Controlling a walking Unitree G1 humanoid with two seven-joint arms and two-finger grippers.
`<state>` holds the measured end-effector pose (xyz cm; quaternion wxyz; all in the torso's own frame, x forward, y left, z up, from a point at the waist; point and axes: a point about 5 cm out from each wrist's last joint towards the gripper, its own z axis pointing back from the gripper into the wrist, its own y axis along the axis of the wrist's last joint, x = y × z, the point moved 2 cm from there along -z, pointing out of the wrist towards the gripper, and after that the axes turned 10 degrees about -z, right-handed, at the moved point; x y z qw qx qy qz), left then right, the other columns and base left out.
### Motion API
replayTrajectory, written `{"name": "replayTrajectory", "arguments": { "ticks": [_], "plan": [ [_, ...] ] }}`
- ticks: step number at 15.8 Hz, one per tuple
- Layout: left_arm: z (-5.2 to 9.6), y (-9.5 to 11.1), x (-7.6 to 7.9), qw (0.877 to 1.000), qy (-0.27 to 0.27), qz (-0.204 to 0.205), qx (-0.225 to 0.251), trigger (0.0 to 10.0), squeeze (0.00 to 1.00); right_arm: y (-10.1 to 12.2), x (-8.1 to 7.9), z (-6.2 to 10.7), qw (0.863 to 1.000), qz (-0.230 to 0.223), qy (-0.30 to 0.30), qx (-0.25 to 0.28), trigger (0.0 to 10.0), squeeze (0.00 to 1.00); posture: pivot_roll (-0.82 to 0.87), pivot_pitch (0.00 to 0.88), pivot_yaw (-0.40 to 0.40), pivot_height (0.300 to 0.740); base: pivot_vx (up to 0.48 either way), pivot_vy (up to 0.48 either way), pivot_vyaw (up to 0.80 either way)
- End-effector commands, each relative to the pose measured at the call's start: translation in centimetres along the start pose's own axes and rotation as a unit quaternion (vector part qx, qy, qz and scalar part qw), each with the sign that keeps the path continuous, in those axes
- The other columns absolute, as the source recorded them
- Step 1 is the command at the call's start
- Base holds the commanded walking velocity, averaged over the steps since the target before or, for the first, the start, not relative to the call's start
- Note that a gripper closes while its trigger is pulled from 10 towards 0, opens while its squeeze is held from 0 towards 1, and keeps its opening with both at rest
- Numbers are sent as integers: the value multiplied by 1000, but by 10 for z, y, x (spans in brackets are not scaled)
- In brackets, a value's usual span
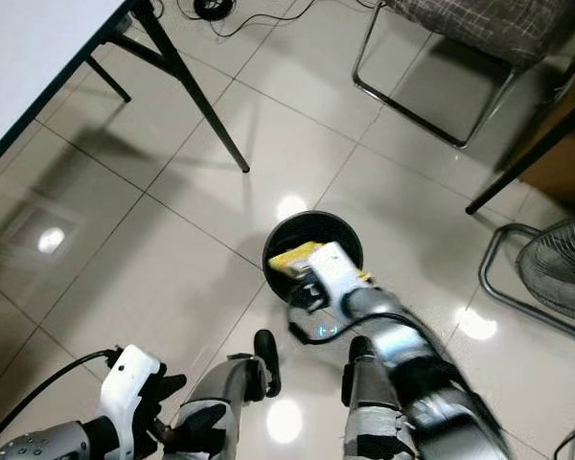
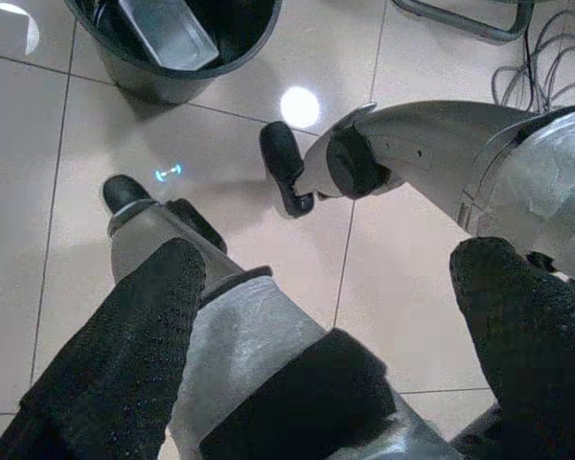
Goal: Picking trash to rubbish bin
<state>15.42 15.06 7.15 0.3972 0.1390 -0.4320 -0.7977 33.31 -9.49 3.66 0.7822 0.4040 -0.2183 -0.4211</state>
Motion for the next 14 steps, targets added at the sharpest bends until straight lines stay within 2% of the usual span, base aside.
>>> {"name": "replayTrajectory", "arguments": {
  "ticks": [1, 5, 7, 9, 11, 14],
  "plan": [
    [7, -9, 2, 1000, 5, 16, -20, 10000, 1000, -14, -18, -9, 999, 3, 26, -25, 10000, 0, 30, 464, 145, 740, 0, 0, 0],
    [8, -9, 2, 999, 12, 21, -27, 10000, 1000, -12, -46, -24, 998, 1, 60, -28, 10000, 0, 50, 463, 138, 740, 0, 0, 0],
    [8, -11, 1, 999, 14, 26, -32, 10000, 1000, -14, -51, -27, 997, 2, 64, -30, 10000, 0, 56, 465, 138, 740, 0, 0, 0],
    [8, -13, 3, 999, 13, 28, -38, 10000, 1000, -15, -45, -27, 998, 14, 50, -29, 10000, 0, 66, 466, 141, 740, 0, 0, 0],
    [10, -14, 4, 999, 13, 28, -40, 10000, 1000, -12, -29, -25, 1000, 16, 15, -18, 10000, 0, 69, 466, 144, 740, 0, 0, 0],
    [15, -20, 8, 998, 13, 30, -47, 10000, 1000, -10, -20, -24, 1000, 6, -5, -5, 10000, 0, 72, 466, 147, 740, 0, 0, 0]
  ]
}}
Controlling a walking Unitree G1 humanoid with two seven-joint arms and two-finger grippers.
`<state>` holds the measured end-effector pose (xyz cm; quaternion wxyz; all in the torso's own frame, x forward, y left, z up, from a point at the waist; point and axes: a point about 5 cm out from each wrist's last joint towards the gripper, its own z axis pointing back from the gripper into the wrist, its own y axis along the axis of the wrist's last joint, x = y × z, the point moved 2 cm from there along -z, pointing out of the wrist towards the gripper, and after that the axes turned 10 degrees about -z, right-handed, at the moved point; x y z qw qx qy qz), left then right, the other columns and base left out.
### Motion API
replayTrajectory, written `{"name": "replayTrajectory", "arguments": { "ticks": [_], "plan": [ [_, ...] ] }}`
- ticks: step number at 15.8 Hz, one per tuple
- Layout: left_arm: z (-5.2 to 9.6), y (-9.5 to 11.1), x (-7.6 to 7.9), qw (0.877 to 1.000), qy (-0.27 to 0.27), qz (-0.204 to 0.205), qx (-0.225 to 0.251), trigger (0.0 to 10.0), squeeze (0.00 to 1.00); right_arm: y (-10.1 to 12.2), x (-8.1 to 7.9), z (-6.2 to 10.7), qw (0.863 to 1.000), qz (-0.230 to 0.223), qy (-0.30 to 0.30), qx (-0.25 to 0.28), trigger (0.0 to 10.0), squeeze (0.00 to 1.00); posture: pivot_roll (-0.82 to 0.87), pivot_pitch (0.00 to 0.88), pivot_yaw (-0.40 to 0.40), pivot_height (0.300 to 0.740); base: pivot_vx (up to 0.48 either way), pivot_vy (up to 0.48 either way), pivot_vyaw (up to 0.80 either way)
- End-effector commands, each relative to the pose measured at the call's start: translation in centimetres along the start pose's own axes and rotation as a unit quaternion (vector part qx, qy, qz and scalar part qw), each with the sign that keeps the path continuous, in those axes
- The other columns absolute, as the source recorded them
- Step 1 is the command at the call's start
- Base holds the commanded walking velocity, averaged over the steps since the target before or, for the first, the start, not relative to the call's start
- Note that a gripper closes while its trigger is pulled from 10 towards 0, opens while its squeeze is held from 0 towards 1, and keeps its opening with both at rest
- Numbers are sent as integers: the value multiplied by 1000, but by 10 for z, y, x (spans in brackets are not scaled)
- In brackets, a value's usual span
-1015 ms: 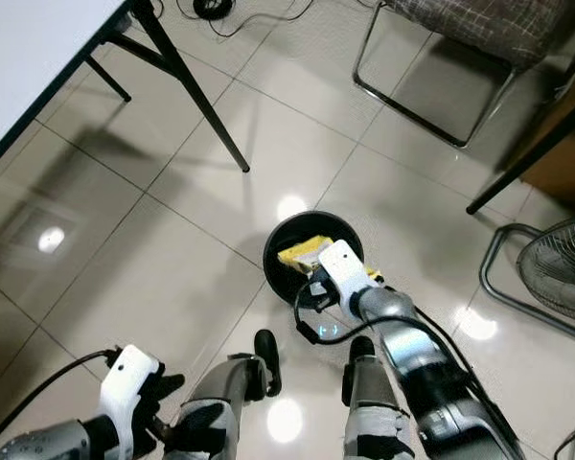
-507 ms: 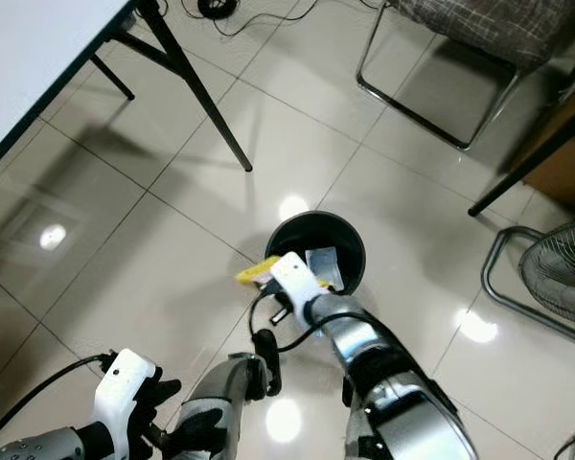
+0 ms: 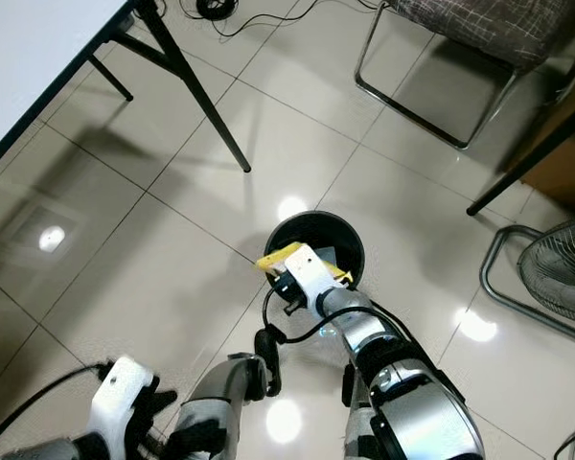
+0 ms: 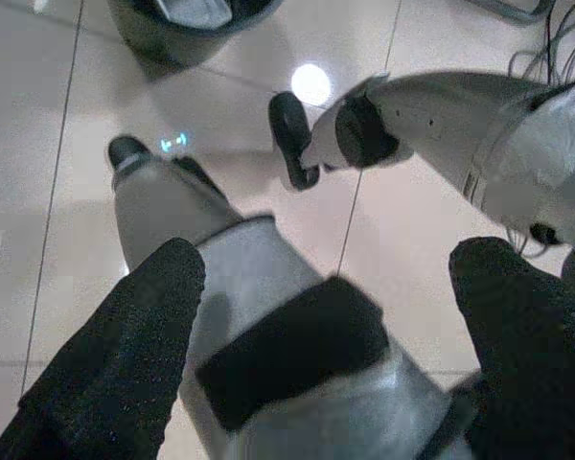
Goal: Picking trash to rubbish bin
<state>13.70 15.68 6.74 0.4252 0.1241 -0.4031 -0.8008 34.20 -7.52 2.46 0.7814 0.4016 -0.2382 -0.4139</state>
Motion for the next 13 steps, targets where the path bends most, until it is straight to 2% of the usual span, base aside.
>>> {"name": "replayTrajectory", "arguments": {
  "ticks": [1, 7, 10, 11, 13],
  "plan": [
    [5, -9, 1, 1000, 2, 7, -15, 10000, 1000, -10, -8, -1, 1000, -11, 8, -7, 10000, 0, 72, 466, 147, 740, 0, 0, 0],
    [2, -18, -5, 1000, 4, 6, -25, 10000, 1000, -7, -19, -5, 999, -28, 15, 16, 10000, 0, 83, 468, 159, 740, 0, 0, 0],
    [1, -19, -8, 999, 7, 3, -31, 10000, 1000, -3, -10, -3, 999, -27, -13, 32, 10000, 0, 87, 470, 167, 740, 0, 0, 0],
    [-6, -18, -6, 1000, 6, 2, -30, 10000, 1000, -3, -4, -2, 998, -42, -20, 36, 10000, 1000, 87, 470, 167, 740, 0, 0, 0],
    [-12, -12, 0, 1000, 3, 1, -25, 10000, 1000, -3, -3, -1, 998, -43, -22, 39, 10000, 1000, 87, 470, 167, 740, 0, 0, 0]
  ]
}}
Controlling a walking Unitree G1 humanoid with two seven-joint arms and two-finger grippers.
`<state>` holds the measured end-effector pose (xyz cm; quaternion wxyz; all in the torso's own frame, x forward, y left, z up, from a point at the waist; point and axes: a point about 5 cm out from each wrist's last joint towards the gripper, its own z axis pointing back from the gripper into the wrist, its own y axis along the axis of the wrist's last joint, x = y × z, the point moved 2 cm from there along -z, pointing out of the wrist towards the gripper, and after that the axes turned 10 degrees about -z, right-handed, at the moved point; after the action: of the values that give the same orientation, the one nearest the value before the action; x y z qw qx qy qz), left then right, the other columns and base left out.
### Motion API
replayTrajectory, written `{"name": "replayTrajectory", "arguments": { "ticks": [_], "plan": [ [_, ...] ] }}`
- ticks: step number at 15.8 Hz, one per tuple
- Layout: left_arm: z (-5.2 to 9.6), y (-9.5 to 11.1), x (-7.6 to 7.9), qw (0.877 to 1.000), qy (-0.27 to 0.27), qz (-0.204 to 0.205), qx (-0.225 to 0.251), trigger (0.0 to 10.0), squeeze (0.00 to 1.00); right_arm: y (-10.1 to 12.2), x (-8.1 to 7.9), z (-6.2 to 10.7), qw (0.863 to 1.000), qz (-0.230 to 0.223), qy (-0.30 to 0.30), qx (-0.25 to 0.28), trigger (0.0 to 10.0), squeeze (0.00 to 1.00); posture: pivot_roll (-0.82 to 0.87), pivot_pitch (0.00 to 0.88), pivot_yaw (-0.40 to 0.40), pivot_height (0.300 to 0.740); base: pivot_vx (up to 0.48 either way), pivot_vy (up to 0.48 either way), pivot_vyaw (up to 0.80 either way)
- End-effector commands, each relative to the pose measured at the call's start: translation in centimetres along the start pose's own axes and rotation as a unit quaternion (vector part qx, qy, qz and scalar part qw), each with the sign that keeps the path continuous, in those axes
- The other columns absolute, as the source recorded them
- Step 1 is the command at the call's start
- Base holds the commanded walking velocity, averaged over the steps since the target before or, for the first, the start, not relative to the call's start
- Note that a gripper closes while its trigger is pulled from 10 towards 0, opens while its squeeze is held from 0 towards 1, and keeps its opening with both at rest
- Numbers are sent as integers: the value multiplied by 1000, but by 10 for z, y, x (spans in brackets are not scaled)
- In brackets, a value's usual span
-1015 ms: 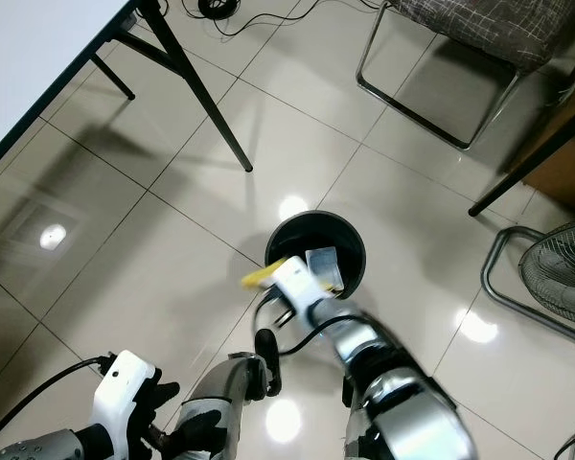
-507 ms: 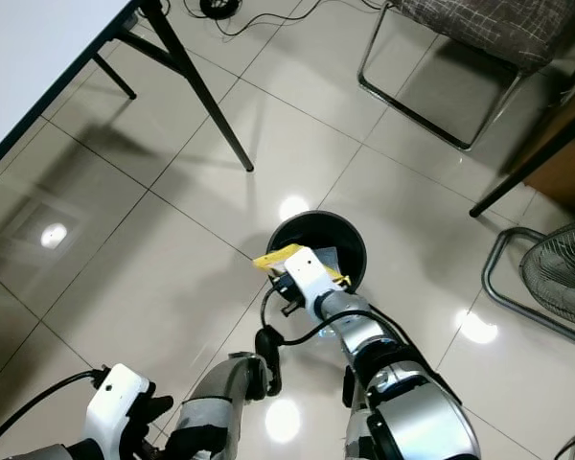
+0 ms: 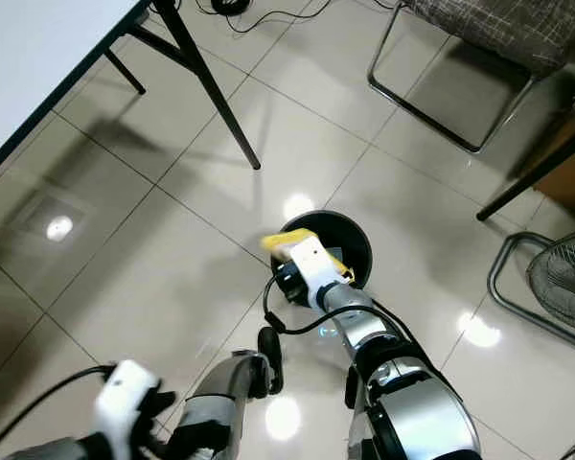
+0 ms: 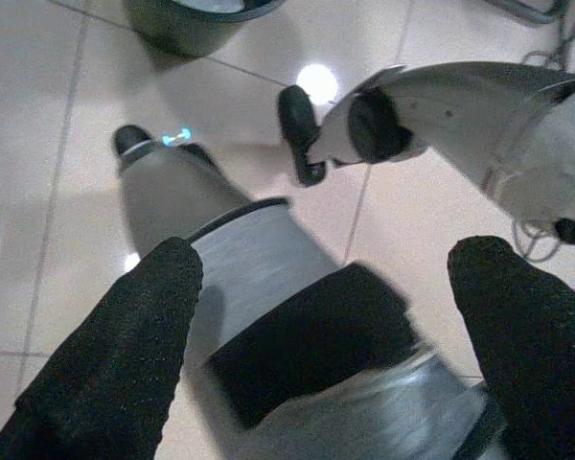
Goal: Picking trash to rubbish bin
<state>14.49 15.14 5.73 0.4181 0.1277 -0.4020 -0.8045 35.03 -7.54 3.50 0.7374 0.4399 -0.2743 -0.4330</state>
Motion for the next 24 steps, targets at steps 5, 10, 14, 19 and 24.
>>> {"name": "replayTrajectory", "arguments": {
  "ticks": [5, 10, 14, 19, 24],
  "plan": [
    [4, -25, -8, 999, 0, 15, -32, 10000, 1000, -15, -9, 1, 1000, -21, 8, -12, 10000, 1000, 91, 471, 171, 740, 0, 0, 0],
    [2, -28, -8, 999, -6, 13, -30, 10000, 1000, -17, -7, 2, 1000, -23, 8, -12, 10000, 1000, 87, 470, 170, 740, 0, 0, 0],
    [-5, -25, -15, 1000, -2, 4, -21, 10000, 1000, -15, -4, 3, 1000, -24, 10, -5, 10000, 1000, 76, 441, 155, 740, 0, 0, 0],
    [-6, -7, -36, 999, 41, 2, 31, 10000, 1000, -2, 4, 6, 999, -35, 18, 34, 10000, 1000, 33, 351, 121, 740, 0, 0, 0],
    [-23, 14, -67, 988, 134, 8, 72, 10000, 1000, 6, 3, 13, 996, -38, 33, 75, 10000, 0, -1, 265, 96, 740, 0, 0, 0]
  ]
}}
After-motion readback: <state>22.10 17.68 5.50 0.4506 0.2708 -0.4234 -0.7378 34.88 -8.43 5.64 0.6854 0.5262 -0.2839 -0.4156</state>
